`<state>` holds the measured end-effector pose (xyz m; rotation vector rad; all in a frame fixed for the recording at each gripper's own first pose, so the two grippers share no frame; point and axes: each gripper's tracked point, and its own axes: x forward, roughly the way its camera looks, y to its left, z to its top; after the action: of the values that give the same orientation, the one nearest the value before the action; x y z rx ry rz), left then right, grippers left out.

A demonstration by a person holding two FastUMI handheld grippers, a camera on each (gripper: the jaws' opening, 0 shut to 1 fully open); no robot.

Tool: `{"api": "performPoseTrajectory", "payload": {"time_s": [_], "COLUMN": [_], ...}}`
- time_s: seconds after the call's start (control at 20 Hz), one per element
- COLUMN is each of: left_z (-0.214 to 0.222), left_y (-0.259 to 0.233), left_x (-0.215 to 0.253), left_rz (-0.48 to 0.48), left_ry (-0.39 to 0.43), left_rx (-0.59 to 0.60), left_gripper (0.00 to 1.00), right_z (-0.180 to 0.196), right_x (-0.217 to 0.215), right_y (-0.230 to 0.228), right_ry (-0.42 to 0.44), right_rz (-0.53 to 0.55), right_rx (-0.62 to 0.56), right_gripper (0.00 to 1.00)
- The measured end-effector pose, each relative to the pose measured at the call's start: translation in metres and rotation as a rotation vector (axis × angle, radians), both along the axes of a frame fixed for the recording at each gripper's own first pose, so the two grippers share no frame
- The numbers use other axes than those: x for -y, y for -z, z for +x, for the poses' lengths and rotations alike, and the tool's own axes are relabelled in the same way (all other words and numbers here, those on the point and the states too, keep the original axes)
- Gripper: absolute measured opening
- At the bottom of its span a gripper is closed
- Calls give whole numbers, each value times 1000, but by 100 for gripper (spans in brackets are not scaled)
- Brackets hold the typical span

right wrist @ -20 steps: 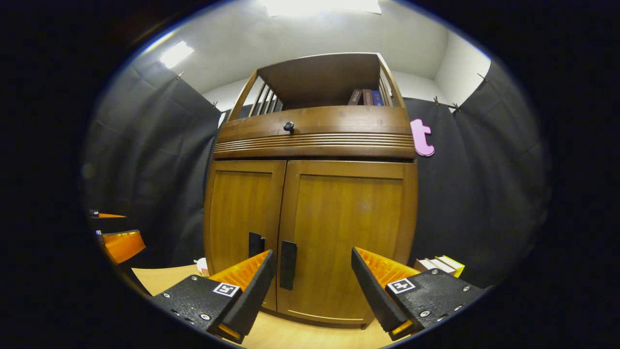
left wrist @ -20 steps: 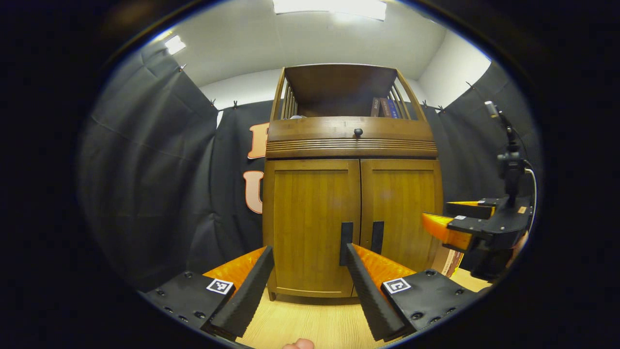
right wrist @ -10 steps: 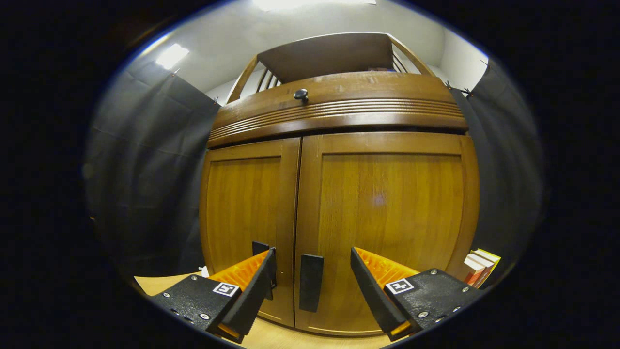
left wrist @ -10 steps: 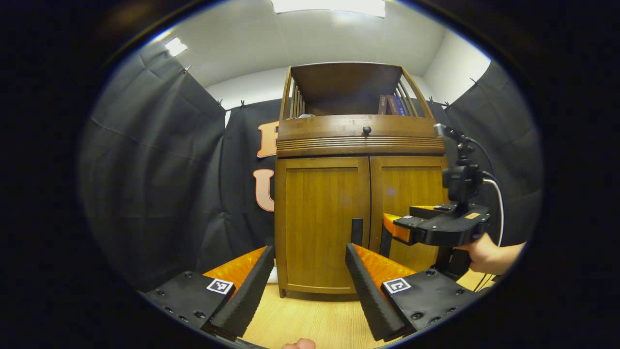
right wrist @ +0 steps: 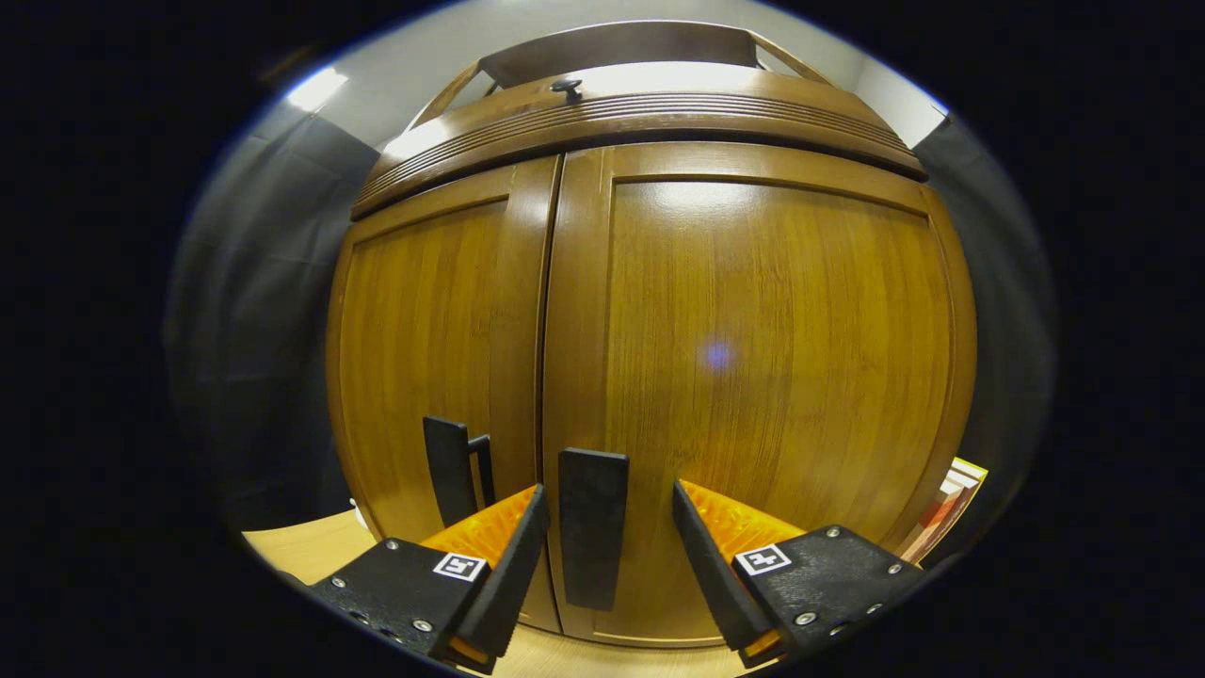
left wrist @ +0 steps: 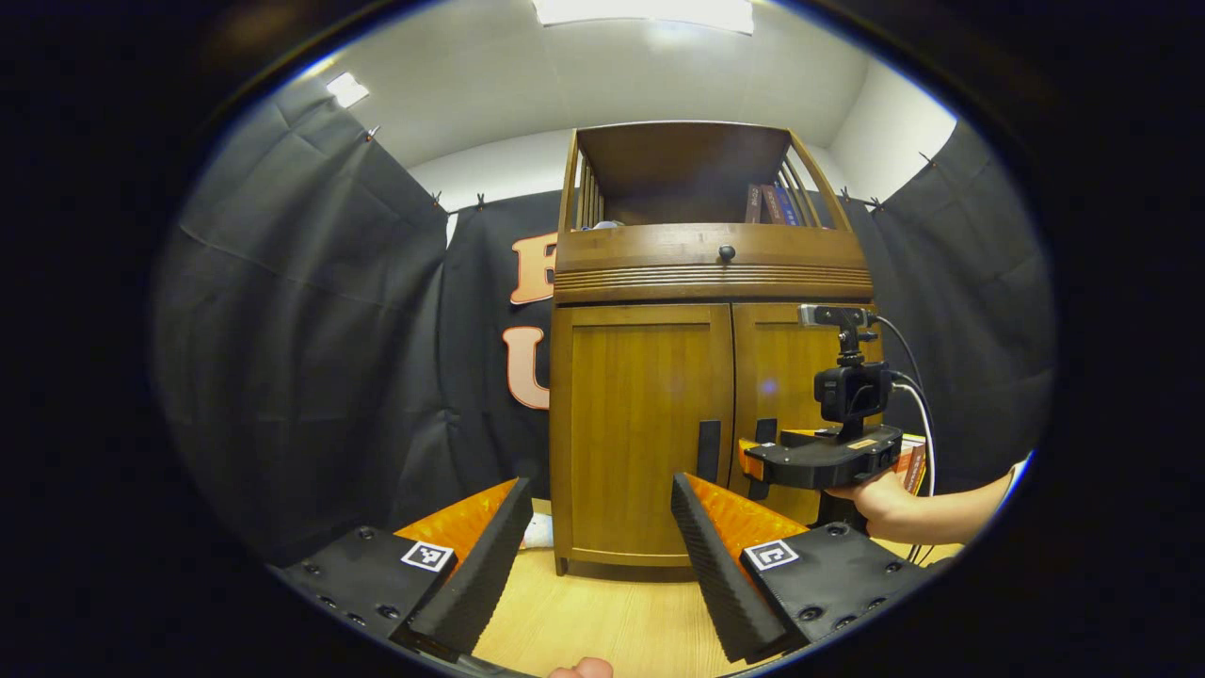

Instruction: Open the right door of the double-door shoe cabinet with the right hand, and open the left door with the left hand.

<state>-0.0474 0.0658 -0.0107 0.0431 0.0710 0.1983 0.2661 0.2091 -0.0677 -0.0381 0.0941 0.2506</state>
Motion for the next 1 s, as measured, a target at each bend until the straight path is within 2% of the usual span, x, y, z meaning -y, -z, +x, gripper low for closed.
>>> {"api": "performPoseTrajectory", "payload": {"time_s": [0.05,0.15,0.2,0.25,0.3,0.35,0.45,0.5,0.55,0.6,0.65,0.75,0.8,0.85,0.95,1.0], "left_z": [0,2,1,1,2,2,3,4,4,4,5,5,5,6,7,5], "left_y": [0,1,2,0,0,-3,-7,-9,-12,-13,-13,-12,-11,-9,-4,-2], "left_x": [-2,-5,-3,-2,-2,-3,-5,-4,-5,-4,-4,-1,1,6,16,22], "left_rz": [0,-3,-5,-8,-14,-16,-4,9,19,26,37,42,34,23,-3,-13], "left_ry": [-3,-4,-1,6,15,22,35,43,51,60,68,81,87,94,112,123], "left_rx": [-2,-4,-4,-1,6,16,26,31,35,34,28,15,12,9,-3,-13], "left_gripper": [94,94,94,94,94,94,94,94,96,94,96,94,94,99,94,95], "right_z": [0,-2,-1,0,2,3,4,3,3,1,2,1,2,3,2,1], "right_x": [-1,3,2,1,2,1,-2,-4,-6,-7,-8,-10,-12,-13,-15,-13], "right_y": [1,3,3,4,3,4,7,8,10,10,13,13,11,8,11,12], "right_ry": [0,22,31,44,60,77,86,84,80,89,91,78,56,53,63,62], "right_rz": [-15,-52,-61,-69,-74,-80,-83,-75,-53,-19,15,33,14,10,34,38], "right_rx": [11,30,34,30,30,30,27,17,5,-7,-19,-2,29,40,8,0], "right_gripper": [73,74,62,72,64,68,55,58,53,43,33,31,27,26,22,22]}}
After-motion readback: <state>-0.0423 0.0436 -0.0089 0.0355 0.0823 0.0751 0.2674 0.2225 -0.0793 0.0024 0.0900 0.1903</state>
